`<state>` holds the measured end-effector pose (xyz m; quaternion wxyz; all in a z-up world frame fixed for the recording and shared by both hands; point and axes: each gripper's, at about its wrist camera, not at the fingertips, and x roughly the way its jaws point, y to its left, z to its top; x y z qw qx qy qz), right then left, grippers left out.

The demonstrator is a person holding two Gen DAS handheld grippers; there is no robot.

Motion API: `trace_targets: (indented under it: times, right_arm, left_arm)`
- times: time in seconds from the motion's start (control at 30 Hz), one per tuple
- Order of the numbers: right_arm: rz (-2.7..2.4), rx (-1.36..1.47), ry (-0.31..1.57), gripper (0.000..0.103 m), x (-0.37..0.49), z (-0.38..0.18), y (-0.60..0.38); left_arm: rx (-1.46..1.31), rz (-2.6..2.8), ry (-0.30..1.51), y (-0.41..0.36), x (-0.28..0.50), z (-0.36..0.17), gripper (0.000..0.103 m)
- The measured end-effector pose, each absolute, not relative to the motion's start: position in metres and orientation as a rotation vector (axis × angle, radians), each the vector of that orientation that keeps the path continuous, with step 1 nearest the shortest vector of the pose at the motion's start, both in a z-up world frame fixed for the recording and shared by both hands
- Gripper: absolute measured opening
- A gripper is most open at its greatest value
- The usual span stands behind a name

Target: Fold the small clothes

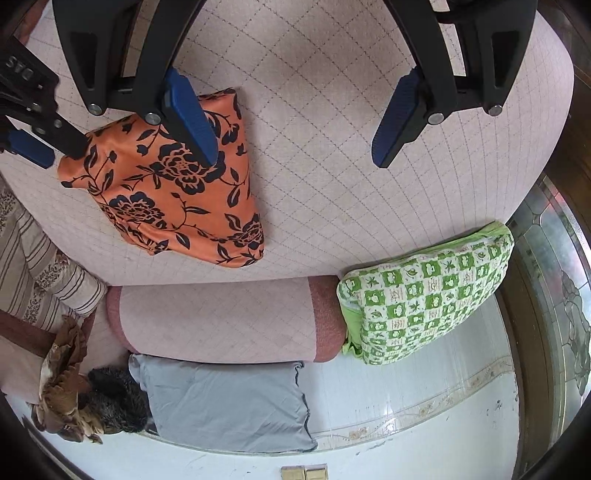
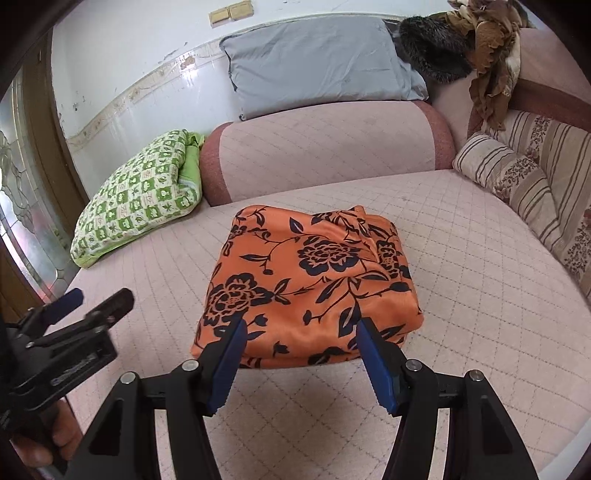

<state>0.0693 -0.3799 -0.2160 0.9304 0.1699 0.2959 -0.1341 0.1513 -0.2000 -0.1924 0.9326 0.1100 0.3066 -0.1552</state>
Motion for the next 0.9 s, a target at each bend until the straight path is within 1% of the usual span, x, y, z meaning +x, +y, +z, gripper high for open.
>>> trace_targets:
  times: [0.67,0.9]
  right_arm:
    - [-0.254,0.276,0.579,0.065,0.083,-0.214,-0.371]
    - [-0.232,0.296,0.632,0.065,0.090,-0.219,-0.368]
  left_arm:
    - [0.209,-0.338,0.649,-0.200,0.159,-0.192,0.086]
    - [0.227,-0.333,0.664,-0.198,0.158,-0.197,0.086]
